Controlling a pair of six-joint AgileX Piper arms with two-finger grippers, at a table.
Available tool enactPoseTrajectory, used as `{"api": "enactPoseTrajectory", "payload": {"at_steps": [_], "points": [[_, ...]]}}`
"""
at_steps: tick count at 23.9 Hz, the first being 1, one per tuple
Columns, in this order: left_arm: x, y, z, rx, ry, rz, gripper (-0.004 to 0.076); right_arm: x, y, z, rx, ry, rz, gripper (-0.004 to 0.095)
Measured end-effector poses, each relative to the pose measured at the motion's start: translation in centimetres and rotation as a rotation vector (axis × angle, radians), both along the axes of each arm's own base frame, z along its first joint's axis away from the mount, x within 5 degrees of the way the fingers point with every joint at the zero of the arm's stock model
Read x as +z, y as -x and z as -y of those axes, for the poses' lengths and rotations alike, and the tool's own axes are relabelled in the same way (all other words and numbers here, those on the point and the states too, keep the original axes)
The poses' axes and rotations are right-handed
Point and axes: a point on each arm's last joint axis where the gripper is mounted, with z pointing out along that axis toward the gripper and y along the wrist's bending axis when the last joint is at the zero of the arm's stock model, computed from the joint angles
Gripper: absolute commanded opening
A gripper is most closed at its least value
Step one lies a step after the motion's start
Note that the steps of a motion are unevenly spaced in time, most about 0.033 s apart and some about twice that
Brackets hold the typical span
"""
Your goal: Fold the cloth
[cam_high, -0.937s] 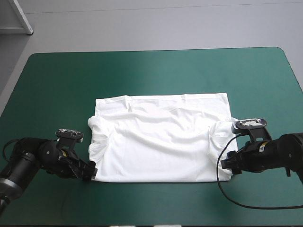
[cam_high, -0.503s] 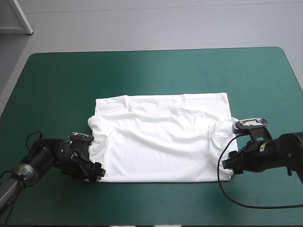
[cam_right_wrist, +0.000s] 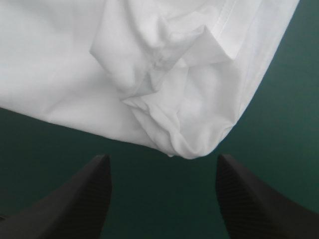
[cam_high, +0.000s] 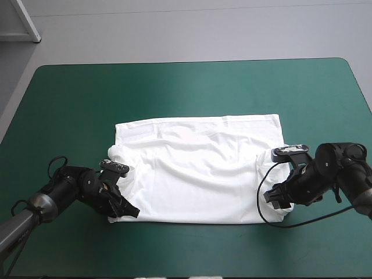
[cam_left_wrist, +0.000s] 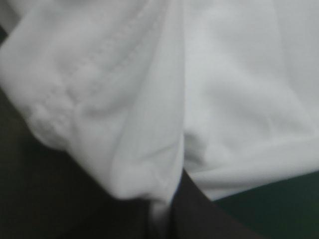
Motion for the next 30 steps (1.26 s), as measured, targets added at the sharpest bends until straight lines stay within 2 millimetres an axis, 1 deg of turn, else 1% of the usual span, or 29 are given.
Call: {"api": "enactPoseTrajectory", "payload": {"at_steps": [5,9,12,14,15,16,18,19,20,25,30], "points": [[0.0,0.0,0.0,0.001,0.002,0.002,0.0020,-2.3,-1.8,-0.3,0.002,0.026,-0.080,0.0566],[0.0,0.0,0.0,0.002,0.003,0.004,0.0020,-4.0,-2.8,-0.5,0.003,0.042,-0.143,0.0566],[0.0,-0.1,0.0,0.002,0.003,0.007,0.0020,-5.7,-3.7,-0.6,0.004,0.059,-0.201,0.0557],[0.0,-0.1,0.0,0.002,0.003,0.007,0.0020,-6.7,-3.8,-0.6,0.002,0.066,-0.231,0.0434],[0.0,-0.1,0.0,0.002,0.003,0.007,0.0020,-7.0,-3.7,-0.6,0.003,0.070,-0.242,0.0349],[0.0,-0.1,0.0,0.003,0.003,0.009,0.0020,-7.3,-3.3,-0.4,0.005,0.080,-0.243,0.0285],[0.0,-0.1,0.0,0.003,0.003,0.012,0.0020,-7.7,-2.9,-0.2,0.017,0.092,-0.215,0.0144],[0.0,-0.1,0.0,0.003,0.004,0.013,0.0020,-7.9,-2.7,0.0,0.031,0.101,-0.191,0.0049],[0.0,-0.1,0.0,0.003,0.004,0.013,0.0020,-8.0,-2.5,0.2,0.043,0.109,-0.169,-0.0018],[0.2,-0.2,0.1,-0.001,0.002,0.007,0.0020,-7.7,-1.9,0.5,0.066,0.106,-0.115,-0.0016],[0.9,-0.5,0.2,-0.016,-0.006,-0.020,0.0020,-7.1,-0.6,0.2,0.035,0.042,-0.103,-0.0016]]}}
